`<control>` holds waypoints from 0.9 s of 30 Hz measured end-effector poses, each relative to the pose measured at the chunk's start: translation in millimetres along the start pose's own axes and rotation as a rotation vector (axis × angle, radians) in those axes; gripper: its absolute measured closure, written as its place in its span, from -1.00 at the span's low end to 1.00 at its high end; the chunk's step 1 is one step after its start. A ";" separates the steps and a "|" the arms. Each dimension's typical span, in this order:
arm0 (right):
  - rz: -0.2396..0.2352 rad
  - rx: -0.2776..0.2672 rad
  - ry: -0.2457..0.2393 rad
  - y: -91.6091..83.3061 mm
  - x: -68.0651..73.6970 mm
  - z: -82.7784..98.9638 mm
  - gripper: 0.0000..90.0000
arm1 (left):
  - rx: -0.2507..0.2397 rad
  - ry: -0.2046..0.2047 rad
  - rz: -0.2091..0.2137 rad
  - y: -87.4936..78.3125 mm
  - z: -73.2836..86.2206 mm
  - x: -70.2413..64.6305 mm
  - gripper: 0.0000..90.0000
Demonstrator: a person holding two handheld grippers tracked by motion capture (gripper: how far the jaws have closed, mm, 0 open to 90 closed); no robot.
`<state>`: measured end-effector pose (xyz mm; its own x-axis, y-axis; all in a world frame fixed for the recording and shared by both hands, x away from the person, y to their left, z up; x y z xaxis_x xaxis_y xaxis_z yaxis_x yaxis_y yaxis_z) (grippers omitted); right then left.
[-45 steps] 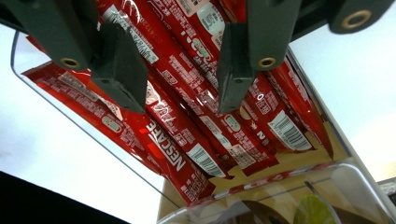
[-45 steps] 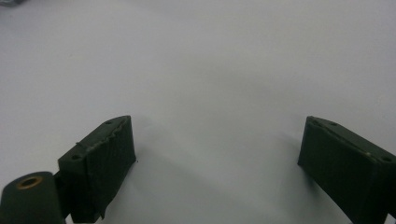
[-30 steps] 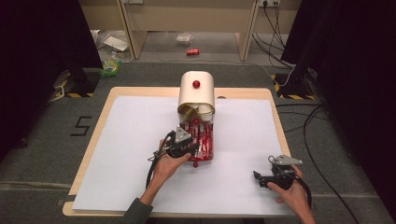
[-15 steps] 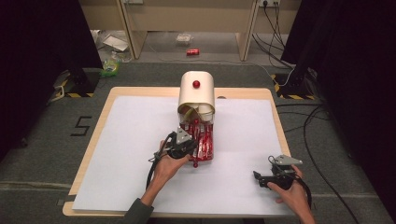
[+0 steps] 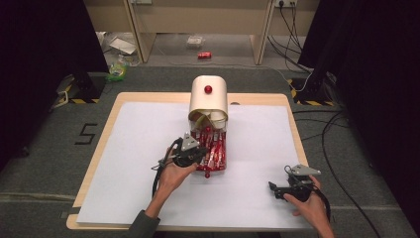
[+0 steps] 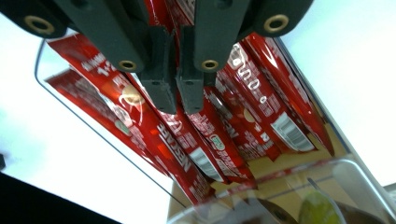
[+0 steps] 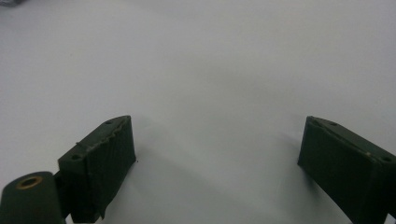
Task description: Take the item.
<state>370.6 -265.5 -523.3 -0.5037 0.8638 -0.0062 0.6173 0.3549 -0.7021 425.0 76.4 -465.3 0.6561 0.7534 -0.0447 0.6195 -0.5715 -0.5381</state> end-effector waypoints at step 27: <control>0.000 0.000 0.000 0.0 0.0 0.0 -0.76 | 0.031 0.053 0.055 -41.2 0.1 1.6 0.90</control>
<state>370.5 -265.5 -523.3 -0.5036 0.8639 -0.0068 0.6177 0.3546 -0.7019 400.5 101.2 -443.3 0.7109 0.7026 -0.0309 0.5690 -0.6004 -0.5619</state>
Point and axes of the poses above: each handheld gripper's, and its own axes: y roughly forward along the jaws, z roughly out of its underside, x roughly to its left, the point moved 4 cm from there along y, roughly forward along the jaws
